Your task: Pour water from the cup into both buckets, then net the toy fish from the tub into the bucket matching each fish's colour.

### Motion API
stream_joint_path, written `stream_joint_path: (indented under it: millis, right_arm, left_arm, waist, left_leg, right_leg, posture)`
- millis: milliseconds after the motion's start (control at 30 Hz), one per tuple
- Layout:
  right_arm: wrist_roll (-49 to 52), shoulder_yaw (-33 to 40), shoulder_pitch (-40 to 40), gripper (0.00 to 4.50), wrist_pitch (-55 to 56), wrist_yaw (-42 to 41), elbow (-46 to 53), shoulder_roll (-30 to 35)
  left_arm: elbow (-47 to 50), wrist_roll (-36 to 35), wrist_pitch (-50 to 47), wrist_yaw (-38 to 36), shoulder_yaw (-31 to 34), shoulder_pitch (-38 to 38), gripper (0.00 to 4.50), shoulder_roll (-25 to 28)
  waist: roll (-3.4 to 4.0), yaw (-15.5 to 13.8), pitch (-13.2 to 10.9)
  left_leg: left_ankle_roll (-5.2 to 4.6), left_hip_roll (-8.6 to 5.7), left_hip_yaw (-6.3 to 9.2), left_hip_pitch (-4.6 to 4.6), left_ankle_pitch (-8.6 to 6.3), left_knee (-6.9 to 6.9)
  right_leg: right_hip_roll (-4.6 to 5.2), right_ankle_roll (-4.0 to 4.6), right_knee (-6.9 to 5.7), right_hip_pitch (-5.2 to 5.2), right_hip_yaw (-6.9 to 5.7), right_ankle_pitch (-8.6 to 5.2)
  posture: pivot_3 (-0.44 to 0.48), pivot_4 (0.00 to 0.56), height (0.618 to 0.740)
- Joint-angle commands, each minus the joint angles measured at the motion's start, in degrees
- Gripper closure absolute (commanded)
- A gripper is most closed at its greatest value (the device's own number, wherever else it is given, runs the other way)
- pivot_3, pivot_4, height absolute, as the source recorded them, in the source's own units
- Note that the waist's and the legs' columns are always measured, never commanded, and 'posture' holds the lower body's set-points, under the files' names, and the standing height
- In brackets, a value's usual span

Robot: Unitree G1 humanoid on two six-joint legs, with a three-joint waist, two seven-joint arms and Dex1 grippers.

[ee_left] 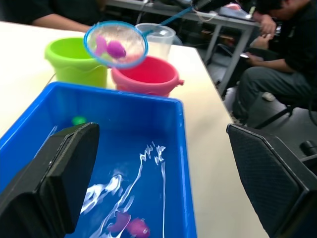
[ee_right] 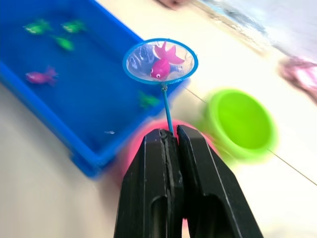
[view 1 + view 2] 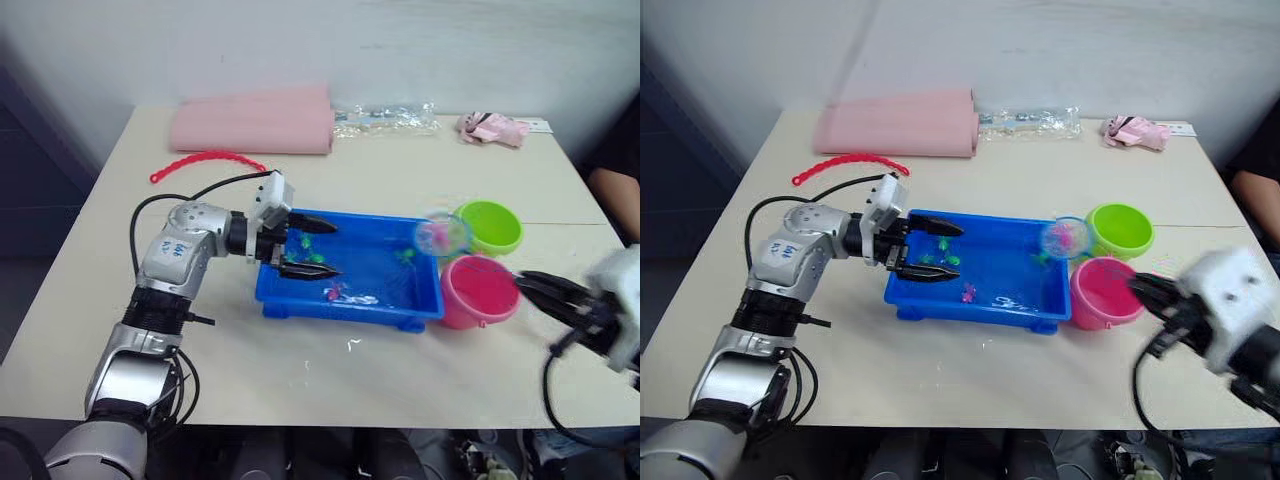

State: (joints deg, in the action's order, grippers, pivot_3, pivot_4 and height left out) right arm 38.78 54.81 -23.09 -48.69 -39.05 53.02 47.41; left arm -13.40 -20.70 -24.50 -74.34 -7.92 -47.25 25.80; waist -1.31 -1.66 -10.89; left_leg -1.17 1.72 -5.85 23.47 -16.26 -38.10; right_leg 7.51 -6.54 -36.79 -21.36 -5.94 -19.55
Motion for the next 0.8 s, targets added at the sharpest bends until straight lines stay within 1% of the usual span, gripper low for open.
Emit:
stream_joint_path:
  millis: [33, 67, 200, 333, 367, 400, 467, 533, 600, 667, 800]
  right_arm:
    - [-3.94, 10.07, -6.62, 4.5, 4.45, -5.04, 2.47, -2.0]
    - [-5.16, 10.9, -8.2, 4.5, 5.91, -5.89, 2.39, -2.35]
    - [-19.72, 9.33, -15.96, 4.5, 22.02, -9.72, 0.45, -4.2]
    - [-31.46, 5.83, -17.96, 4.5, 36.13, -8.93, -3.58, -5.19]
    - [-37.67, 4.53, -19.0, 4.5, 43.3, -8.27, -5.38, -4.43]
    - [-43.68, 3.54, -19.93, 4.5, 50.13, -7.48, -6.96, -3.56]
    - [-52.49, 2.9, -20.03, 4.5, 61.81, -5.25, -9.56, -1.94]
    - [-59.57, 3.37, -19.89, 4.5, 71.22, -1.9, -13.1, -0.97]
    - [-65.37, 3.84, -19.86, 4.5, 78.48, 1.65, -17.07, -0.71]
    - [-69.02, 4.35, -18.98, 4.5, 83.98, 5.3, -19.86, -0.77]
    - [-73.73, 5.38, -17.9, 4.5, 91.54, 10.35, -23.75, -0.78]
  left_arm:
    - [-2.13, 0.17, 2.89, -1.31, -0.67, -2.23, 0.03, -1.46]
    - [-2.85, 0.41, 3.4, -1.44, -0.77, -2.53, 0.03, -1.81]
    - [-5.27, 0.8, 5.09, -2.22, -1.2, -3.9, 0.03, -3.21]
    - [-6.4, 0.95, 5.89, -2.71, -1.26, -4.49, 0.03, -3.58]
    - [-6.52, 0.98, 6.0, -2.77, -1.25, -4.59, 0.03, -3.55]
    - [-6.62, 0.99, 6.1, -2.83, -1.23, -4.67, 0.03, -3.47]
    - [-6.66, 0.96, 6.07, -2.75, -1.03, -4.79, 0.03, -3.15]
    - [-6.52, 0.95, 5.99, -2.77, -0.86, -4.72, 0.03, -2.76]
    - [-6.34, 1.01, 5.96, -2.84, -0.78, -4.58, 0.03, -2.42]
    - [-6.22, 1.06, 5.93, -2.78, -0.73, -4.56, 0.03, -2.18]
    - [-6.35, 1.02, 6.0, -2.68, -0.6, -4.66, 0.03, -1.72]
  waist:
    - [0.0, 0.04, 0.0]
    - [0.0, 0.08, 0.0]
    - [0.0, 0.31, 0.0]
    - [0.0, 0.36, 0.0]
    - [0.0, 0.32, 0.0]
    - [0.0, 0.31, 0.0]
    - [0.0, 0.32, 0.0]
    - [0.0, 0.33, 0.0]
    - [-0.01, 0.27, 0.0]
    - [-0.01, 0.23, -0.01]
    - [-0.01, 0.33, 0.0]
  left_leg:
    - [0.0, 0.01, -0.01, -0.03, 0.0, 0.0]
    - [0.0, 0.0, 0.0, -0.04, 0.0, 0.0]
    - [0.0, 0.0, -0.07, -0.15, 0.0, 0.03]
    - [0.03, 0.01, -0.15, -0.18, 0.0, 0.06]
    - [0.04, 0.01, -0.15, -0.18, 0.0, 0.06]
    - [0.04, 0.0, -0.15, -0.18, 0.01, 0.05]
    - [0.05, -0.03, -0.17, -0.18, 0.01, 0.05]
    - [0.06, -0.02, -0.18, -0.18, 0.02, 0.04]
    - [0.09, 0.0, -0.17, -0.18, 0.04, 0.04]
    - [0.1, 0.0, -0.15, -0.18, 0.04, 0.04]
    - [0.13, 0.01, -0.16, -0.19, 0.06, 0.04]
  right_leg:
    - [-0.01, 0.0, 0.01, 0.02, 0.0, 0.0]
    - [0.0, 0.0, 0.03, 0.02, 0.01, 0.0]
    - [0.0, 0.0, 0.23, 0.03, 0.1, 0.0]
    - [-0.03, -0.01, 0.23, 0.0, 0.15, -0.01]
    - [-0.03, -0.01, 0.23, 0.0, 0.15, -0.01]
    - [-0.02, -0.01, 0.23, -0.01, 0.16, -0.01]
    - [-0.02, -0.01, 0.23, -0.01, 0.16, -0.01]
    - [-0.01, -0.02, 0.23, -0.02, 0.18, -0.01]
    - [-0.01, -0.02, 0.22, -0.02, 0.18, -0.01]
    - [-0.01, -0.02, 0.23, -0.01, 0.16, -0.01]
    - [-0.01, -0.01, 0.21, -0.01, 0.18, -0.02]
  posture:
    - [0.0, 0.15, 0.738]
    - [0.0, 0.15, 0.738]
    - [0.0, 0.15, 0.738]
    - [0.0, 0.15, 0.738]
    - [0.0, 0.15, 0.738]
    - [0.0, 0.15, 0.738]
    - [0.0, 0.15, 0.738]
    - [0.0, 0.15, 0.738]
    - [0.0, 0.15, 0.738]
    - [0.0, 0.15, 0.738]
    - [0.0, 0.15, 0.738]
